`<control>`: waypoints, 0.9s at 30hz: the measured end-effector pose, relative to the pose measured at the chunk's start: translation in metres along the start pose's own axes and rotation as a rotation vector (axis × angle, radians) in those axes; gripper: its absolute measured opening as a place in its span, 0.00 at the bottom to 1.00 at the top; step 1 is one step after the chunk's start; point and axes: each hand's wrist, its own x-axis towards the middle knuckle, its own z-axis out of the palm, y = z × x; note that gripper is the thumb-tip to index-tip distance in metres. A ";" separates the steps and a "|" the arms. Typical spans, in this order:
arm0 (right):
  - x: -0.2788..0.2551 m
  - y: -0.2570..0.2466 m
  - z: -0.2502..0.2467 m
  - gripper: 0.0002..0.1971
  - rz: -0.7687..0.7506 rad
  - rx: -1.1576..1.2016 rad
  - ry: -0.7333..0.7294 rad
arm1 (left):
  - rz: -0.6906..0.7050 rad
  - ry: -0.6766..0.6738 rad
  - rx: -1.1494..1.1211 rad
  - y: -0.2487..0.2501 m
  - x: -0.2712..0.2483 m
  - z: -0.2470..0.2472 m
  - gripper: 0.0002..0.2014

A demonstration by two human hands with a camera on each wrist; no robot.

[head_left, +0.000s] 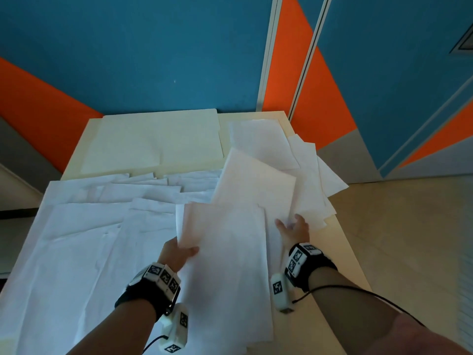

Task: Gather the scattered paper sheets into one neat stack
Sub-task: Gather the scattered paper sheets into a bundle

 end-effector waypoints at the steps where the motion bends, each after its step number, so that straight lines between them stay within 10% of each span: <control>1: 0.000 -0.004 0.001 0.38 0.009 0.087 -0.034 | -0.003 0.000 -0.027 -0.001 0.000 -0.004 0.21; 6: -0.004 -0.022 0.006 0.16 -0.069 0.190 -0.140 | -0.025 -0.046 -0.212 -0.004 0.001 -0.019 0.17; 16: -0.051 -0.041 0.032 0.08 -0.056 0.193 -0.518 | 0.023 -0.077 -0.379 0.006 0.001 -0.042 0.15; 20: -0.057 -0.044 0.037 0.27 0.254 0.525 -0.633 | 0.040 -0.075 -0.444 0.015 -0.005 -0.038 0.08; 24: -0.047 -0.042 0.035 0.60 -0.004 0.414 -0.598 | 0.035 -0.113 -0.514 0.016 -0.007 -0.039 0.03; 27: -0.050 -0.041 0.033 0.54 -0.043 0.402 -0.647 | 0.036 -0.164 -0.523 0.019 -0.010 -0.043 0.04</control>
